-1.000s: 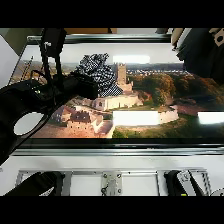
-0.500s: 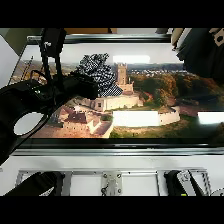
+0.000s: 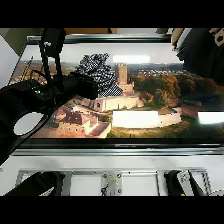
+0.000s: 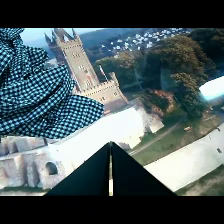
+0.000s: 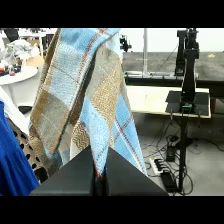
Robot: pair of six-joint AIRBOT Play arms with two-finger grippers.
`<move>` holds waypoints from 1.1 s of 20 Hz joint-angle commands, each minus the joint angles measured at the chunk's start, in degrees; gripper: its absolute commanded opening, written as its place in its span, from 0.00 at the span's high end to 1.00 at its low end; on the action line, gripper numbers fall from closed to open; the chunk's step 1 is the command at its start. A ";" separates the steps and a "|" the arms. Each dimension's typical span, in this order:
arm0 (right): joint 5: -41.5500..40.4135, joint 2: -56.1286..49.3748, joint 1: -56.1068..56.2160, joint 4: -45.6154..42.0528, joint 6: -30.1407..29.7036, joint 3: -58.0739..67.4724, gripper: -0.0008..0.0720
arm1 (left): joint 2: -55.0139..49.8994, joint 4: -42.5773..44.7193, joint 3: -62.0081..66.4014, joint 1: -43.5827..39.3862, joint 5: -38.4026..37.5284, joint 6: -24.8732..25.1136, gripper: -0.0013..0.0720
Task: Fold the clothes and pants, and hang the long-sleeved shirts on hangers.
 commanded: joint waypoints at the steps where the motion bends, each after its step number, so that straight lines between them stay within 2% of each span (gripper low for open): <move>1: -2.36 0.68 -0.02 0.61 0.42 0.04 0.98 | -0.04 -0.02 0.02 0.02 0.02 0.11 0.96; 22: -5.09 3.34 0.09 4.55 0.39 0.02 0.97 | -0.04 -0.02 0.02 0.00 0.02 0.11 0.96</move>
